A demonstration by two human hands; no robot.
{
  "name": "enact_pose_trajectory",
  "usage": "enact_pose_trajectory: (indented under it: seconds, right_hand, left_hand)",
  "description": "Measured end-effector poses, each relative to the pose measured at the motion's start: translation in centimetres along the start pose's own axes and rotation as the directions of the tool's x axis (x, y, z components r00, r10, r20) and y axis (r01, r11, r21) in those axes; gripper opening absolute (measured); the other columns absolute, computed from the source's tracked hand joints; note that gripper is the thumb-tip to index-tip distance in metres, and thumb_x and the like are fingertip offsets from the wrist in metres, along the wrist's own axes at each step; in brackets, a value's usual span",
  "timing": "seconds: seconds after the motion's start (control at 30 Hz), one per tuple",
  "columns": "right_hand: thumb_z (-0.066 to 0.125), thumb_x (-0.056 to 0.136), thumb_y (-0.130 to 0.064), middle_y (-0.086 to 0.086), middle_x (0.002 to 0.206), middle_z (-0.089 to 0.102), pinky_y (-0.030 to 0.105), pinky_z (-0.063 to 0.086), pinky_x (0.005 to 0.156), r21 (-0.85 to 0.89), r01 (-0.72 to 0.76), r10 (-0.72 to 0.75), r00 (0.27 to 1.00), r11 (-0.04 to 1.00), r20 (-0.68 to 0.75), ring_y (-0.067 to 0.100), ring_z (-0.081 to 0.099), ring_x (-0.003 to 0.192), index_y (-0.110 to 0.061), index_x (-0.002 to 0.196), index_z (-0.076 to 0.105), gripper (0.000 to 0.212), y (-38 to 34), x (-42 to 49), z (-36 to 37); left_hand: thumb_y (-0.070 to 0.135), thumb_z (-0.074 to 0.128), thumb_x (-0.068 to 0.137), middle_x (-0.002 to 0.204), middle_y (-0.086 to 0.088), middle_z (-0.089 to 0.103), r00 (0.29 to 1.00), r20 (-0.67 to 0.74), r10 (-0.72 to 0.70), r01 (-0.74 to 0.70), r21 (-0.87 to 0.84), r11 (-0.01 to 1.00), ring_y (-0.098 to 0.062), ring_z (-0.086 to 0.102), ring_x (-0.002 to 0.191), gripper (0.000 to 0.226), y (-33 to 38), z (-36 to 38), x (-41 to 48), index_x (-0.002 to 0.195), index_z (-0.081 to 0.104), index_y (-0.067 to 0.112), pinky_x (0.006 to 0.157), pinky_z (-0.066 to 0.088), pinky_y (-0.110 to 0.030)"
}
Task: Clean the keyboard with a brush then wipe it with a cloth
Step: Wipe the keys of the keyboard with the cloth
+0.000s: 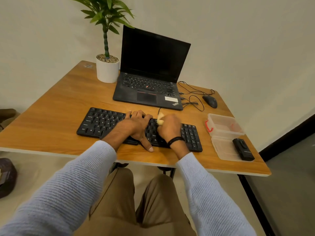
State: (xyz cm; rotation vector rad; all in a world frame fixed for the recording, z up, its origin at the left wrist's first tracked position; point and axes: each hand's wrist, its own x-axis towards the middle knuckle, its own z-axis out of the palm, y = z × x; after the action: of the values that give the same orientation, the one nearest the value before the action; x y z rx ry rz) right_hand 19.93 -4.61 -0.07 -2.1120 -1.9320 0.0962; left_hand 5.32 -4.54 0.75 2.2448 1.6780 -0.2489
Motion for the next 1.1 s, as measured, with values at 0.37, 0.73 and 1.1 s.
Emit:
enact_pose_trajectory:
  seconds: [0.37, 0.73, 1.1]
  right_hand:
    - [0.059, 0.094, -0.023, 0.012, 0.125, 0.05, 0.039, 0.044, 0.093, -0.359, -0.089, 0.084, 0.996, 0.929, -0.03, 0.031, 0.048, 0.113, -0.015, 0.118, 0.063, 0.025, 4.0, 0.6, -2.0]
    - [0.062, 0.093, -0.025, 0.012, 0.125, 0.05, 0.037, 0.047, 0.09, -0.432, -0.11, 0.105, 0.994, 0.895, -0.037, 0.03, 0.052, 0.11, -0.017, 0.12, 0.062, 0.029, 5.8, 1.2, -2.9]
    - [0.066, 0.091, -0.017, 0.009, 0.099, 0.073, 0.029, 0.045, 0.072, 0.201, -0.147, 0.157, 0.987, 0.969, -0.038, 0.023, 0.062, 0.089, -0.016, 0.101, 0.076, 0.014, 8.7, -0.3, -6.5]
  left_hand:
    - [0.077, 0.085, 0.048, 0.163, -0.012, 0.015, 1.0, -0.009, 0.015, -0.015, -0.029, 0.999, -0.037, 0.01, 0.152, 0.145, 0.1, 0.0, -0.4, 0.161, 0.007, 0.029, 0.124, 0.0, -0.057]
    - [0.075, 0.085, 0.05, 0.165, -0.011, 0.013, 1.0, -0.013, 0.016, -0.017, -0.051, 0.999, -0.037, 0.008, 0.153, 0.144, -0.1, 0.0, -0.6, 0.161, 0.007, 0.029, 0.124, -0.001, -0.059]
    - [0.08, 0.082, 0.05, 0.168, -0.016, 0.009, 1.0, -0.007, 0.018, -0.018, 0.024, 1.0, -0.039, 0.006, 0.155, 0.15, 0.8, -0.2, -0.2, 0.162, 0.001, 0.024, 0.123, -0.007, -0.061]
